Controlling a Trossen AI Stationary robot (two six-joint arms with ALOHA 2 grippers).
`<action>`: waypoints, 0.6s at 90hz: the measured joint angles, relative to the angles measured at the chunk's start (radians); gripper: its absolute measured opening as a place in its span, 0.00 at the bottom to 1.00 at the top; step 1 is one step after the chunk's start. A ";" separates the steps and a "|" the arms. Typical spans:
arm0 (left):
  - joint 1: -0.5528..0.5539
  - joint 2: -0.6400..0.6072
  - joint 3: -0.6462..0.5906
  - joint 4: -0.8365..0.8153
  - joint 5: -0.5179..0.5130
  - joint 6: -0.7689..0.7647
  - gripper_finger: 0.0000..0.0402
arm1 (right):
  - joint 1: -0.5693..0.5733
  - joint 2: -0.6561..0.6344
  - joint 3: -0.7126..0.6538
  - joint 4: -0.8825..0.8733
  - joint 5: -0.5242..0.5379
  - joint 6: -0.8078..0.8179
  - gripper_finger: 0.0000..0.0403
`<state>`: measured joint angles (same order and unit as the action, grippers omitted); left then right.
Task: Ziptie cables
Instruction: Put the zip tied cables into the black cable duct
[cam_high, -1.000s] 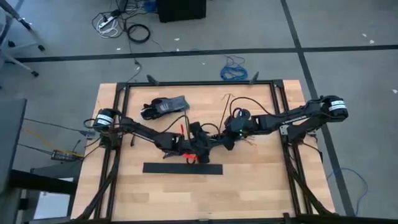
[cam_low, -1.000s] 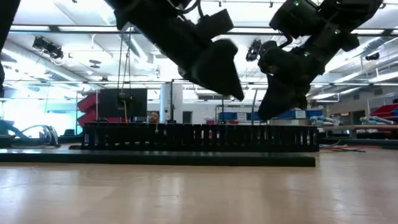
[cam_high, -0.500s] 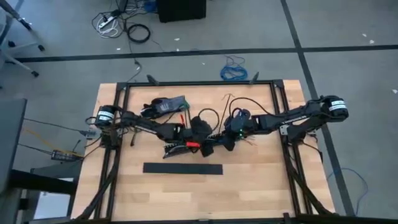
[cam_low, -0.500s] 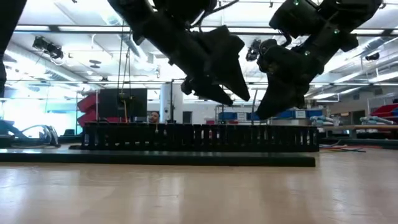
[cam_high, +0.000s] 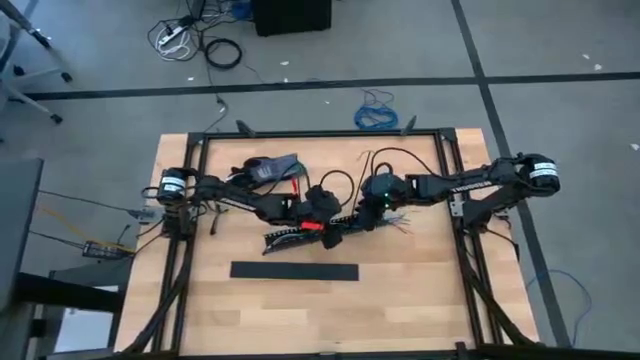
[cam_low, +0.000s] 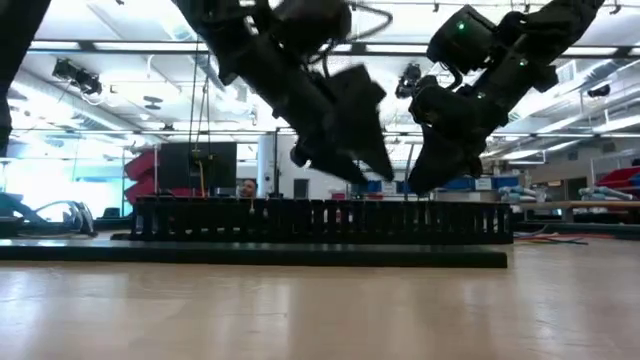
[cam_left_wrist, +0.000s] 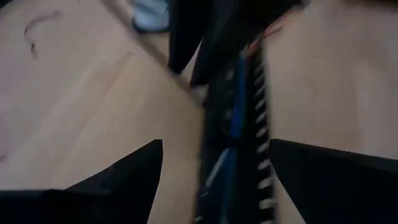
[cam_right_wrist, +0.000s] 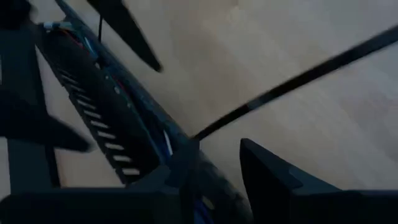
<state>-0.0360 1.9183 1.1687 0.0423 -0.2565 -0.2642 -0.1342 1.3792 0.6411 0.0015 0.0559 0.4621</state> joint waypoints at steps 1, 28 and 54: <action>0.000 0.003 0.000 0.000 0.002 0.000 0.72 | -0.002 0.000 0.000 0.006 -0.005 -0.002 0.28; 0.000 0.038 -0.001 0.034 0.043 0.001 0.72 | -0.025 0.000 0.000 0.046 -0.068 -0.031 0.28; 0.004 0.052 0.001 0.057 0.094 -0.003 0.72 | -0.032 0.000 0.000 0.046 -0.069 -0.038 0.28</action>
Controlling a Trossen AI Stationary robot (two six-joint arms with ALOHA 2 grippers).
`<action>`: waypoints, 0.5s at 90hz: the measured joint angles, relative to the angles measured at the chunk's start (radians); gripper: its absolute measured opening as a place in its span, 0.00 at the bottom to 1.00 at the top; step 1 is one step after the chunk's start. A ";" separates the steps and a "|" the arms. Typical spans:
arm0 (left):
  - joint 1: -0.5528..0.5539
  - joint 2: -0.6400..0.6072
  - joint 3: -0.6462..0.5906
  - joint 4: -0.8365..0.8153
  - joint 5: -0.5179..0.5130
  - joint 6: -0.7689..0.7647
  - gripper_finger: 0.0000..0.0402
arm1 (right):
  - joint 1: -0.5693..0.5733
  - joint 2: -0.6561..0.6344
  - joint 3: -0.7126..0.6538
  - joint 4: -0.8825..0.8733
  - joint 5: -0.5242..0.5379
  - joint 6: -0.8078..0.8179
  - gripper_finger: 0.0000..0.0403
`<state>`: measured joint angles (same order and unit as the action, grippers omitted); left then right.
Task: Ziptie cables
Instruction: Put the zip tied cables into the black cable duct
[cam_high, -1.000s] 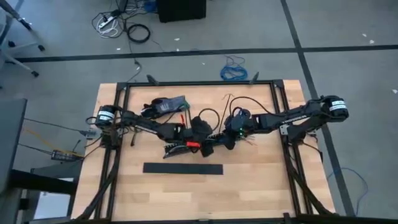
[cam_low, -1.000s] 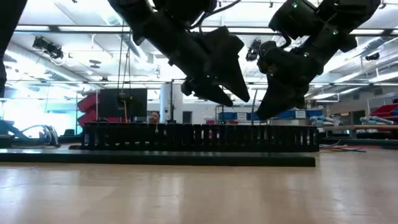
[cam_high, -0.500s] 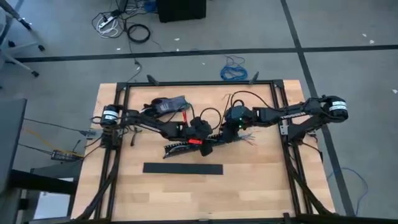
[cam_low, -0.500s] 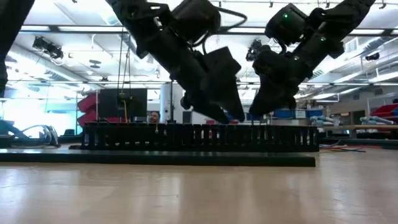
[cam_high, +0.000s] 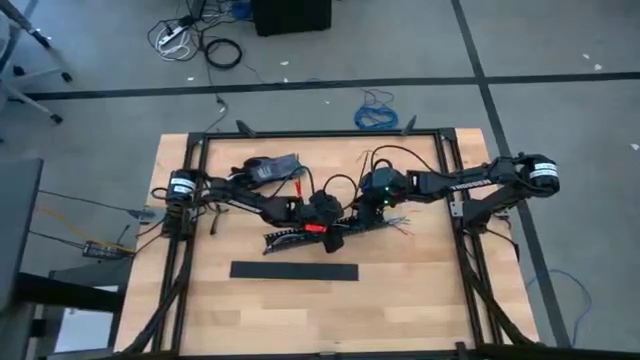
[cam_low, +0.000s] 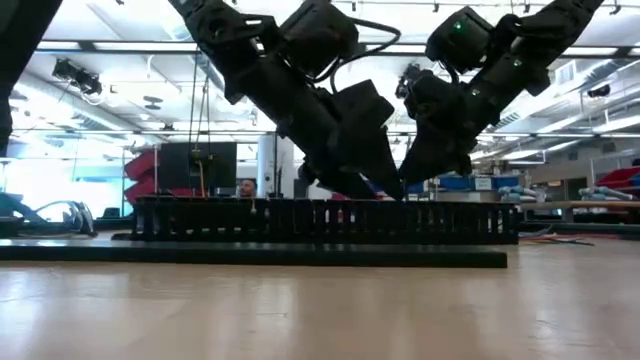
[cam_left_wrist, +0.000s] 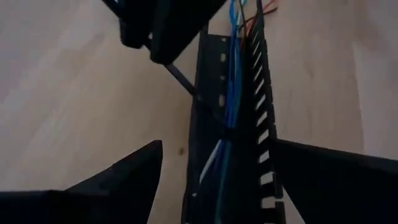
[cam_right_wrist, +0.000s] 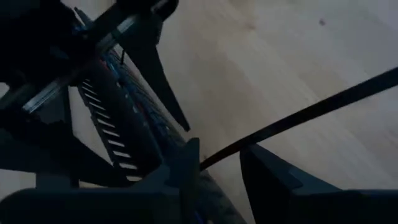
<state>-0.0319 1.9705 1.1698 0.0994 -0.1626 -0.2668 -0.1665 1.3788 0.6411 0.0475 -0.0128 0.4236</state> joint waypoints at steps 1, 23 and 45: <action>0.000 0.000 0.000 0.000 0.003 0.000 0.72 | 0.000 0.000 0.000 0.000 0.000 0.000 0.28; 0.000 0.002 0.000 0.011 0.044 0.016 0.72 | 0.000 0.000 0.000 -0.004 0.000 0.000 0.28; -0.007 0.002 -0.001 0.038 0.027 0.108 0.77 | 0.000 0.000 0.000 -0.005 0.000 0.000 0.28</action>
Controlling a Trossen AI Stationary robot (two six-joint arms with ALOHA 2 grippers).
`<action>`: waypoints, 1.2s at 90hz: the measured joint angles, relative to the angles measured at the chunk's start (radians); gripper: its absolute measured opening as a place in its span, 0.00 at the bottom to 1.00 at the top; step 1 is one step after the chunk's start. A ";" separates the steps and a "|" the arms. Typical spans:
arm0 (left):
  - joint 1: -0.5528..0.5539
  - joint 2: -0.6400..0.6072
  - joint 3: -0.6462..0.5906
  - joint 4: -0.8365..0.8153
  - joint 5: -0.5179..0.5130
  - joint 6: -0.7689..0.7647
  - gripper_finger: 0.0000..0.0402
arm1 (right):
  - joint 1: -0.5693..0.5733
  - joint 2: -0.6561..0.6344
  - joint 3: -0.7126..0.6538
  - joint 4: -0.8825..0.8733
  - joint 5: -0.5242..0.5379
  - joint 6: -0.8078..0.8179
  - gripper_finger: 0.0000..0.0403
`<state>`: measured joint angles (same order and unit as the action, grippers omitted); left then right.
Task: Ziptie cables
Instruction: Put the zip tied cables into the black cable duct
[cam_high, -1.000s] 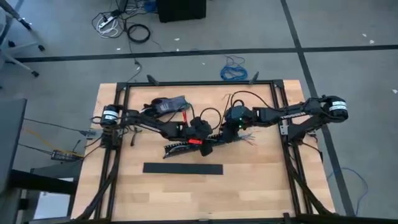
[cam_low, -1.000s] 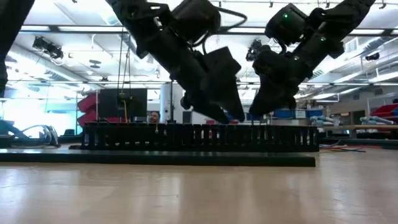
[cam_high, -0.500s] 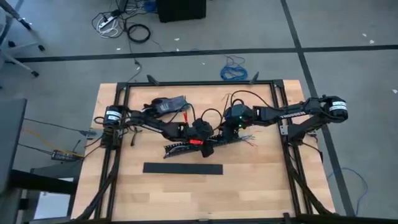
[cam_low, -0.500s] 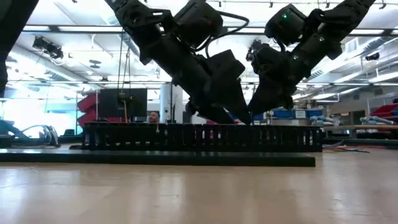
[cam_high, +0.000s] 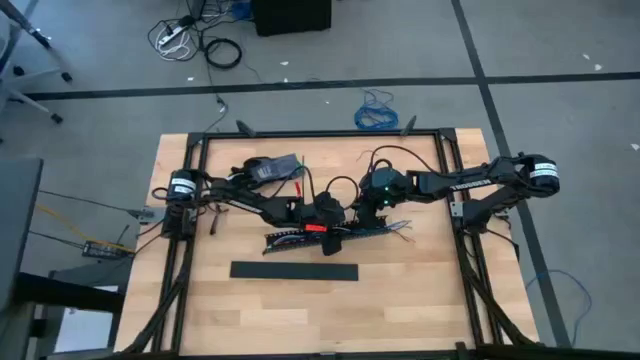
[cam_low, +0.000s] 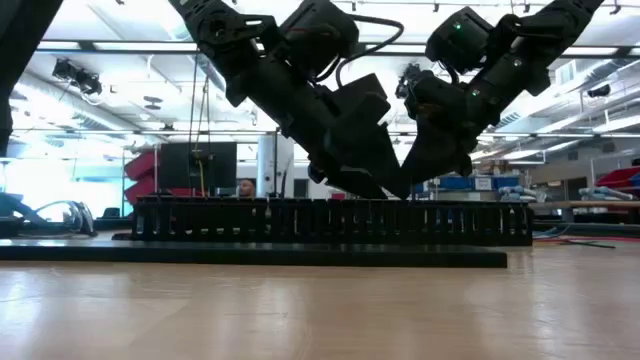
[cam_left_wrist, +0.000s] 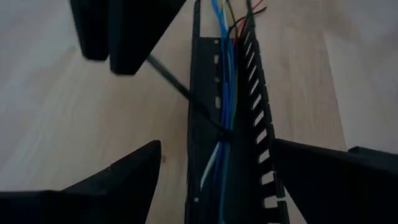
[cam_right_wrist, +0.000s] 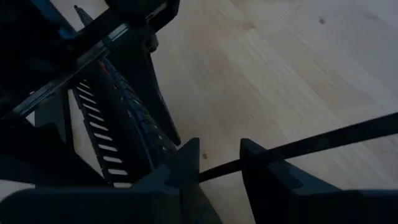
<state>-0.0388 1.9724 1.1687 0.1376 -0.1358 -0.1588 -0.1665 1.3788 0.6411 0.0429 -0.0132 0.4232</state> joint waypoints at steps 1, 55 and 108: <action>-0.001 0.000 0.000 0.001 -0.004 0.000 0.77 | 0.000 0.000 0.000 0.000 0.000 0.000 0.28; -0.036 0.001 0.072 -0.067 -0.031 0.025 0.84 | 0.000 0.000 0.000 -0.034 0.000 0.000 0.28; -0.035 0.050 0.071 -0.085 -0.047 0.024 0.83 | 0.000 0.000 0.000 -0.039 0.000 0.000 0.28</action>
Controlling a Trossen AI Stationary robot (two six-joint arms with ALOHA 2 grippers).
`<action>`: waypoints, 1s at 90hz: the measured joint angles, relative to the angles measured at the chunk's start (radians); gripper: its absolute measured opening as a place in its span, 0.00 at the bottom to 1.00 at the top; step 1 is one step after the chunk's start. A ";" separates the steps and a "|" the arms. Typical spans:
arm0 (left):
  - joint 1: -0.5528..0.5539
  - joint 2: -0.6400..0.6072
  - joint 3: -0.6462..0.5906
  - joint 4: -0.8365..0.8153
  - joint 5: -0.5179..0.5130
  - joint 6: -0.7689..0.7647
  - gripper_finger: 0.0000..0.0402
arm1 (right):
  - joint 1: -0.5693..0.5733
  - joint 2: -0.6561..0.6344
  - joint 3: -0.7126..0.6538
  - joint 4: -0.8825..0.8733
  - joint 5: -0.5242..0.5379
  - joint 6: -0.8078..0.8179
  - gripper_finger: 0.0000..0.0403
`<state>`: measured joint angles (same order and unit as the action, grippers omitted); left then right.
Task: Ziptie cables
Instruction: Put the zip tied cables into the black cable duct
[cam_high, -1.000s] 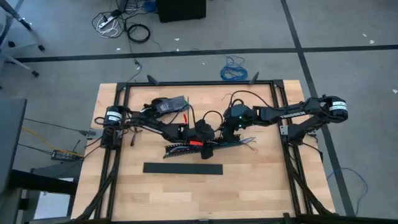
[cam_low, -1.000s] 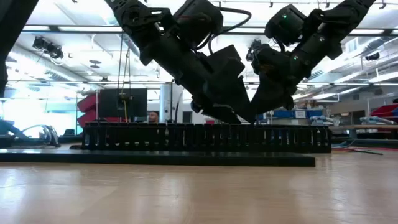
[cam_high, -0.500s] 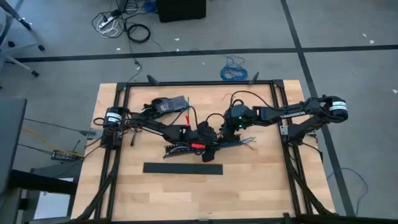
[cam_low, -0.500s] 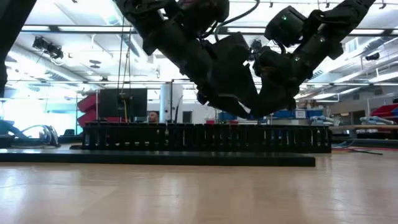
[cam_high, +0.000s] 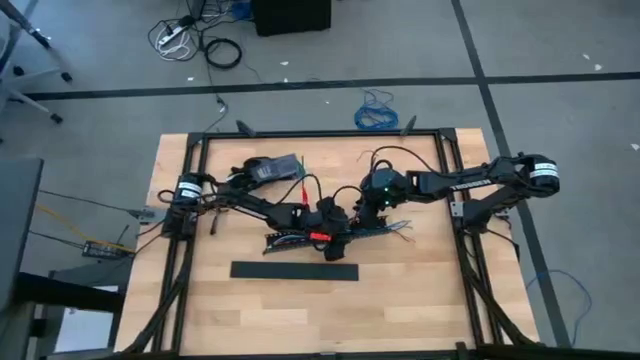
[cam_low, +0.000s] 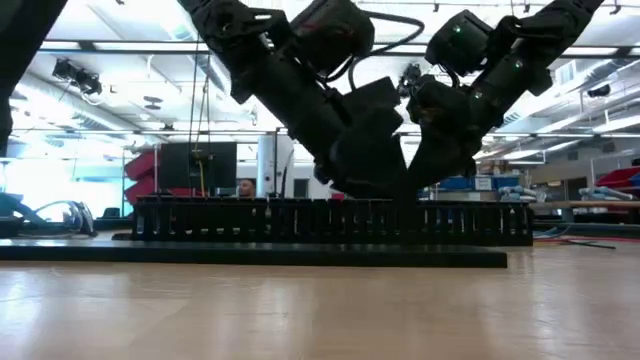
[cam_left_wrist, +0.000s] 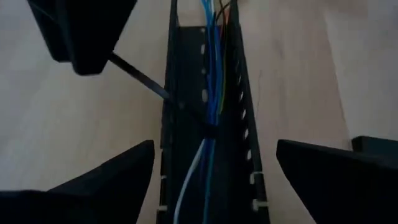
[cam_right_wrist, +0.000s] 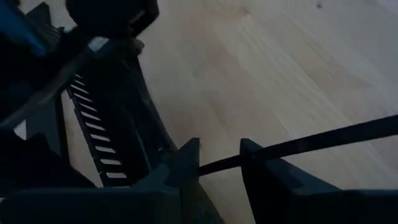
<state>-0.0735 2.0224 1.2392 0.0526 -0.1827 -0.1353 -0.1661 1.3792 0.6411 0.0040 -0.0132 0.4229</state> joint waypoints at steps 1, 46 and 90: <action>0.000 0.000 0.000 0.002 0.001 0.000 0.84 | 0.000 0.000 0.000 0.001 0.000 0.000 0.28; 0.000 0.015 0.001 0.019 -0.011 -0.007 0.83 | 0.028 0.111 0.000 0.099 -0.017 0.001 0.28; 0.000 0.015 0.001 0.031 -0.044 -0.008 0.83 | 0.081 0.100 0.001 0.111 0.017 -0.036 0.02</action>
<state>-0.0731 2.0373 1.2400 0.0841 -0.2270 -0.1429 -0.0849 1.4792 0.6422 0.1154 0.0036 0.3866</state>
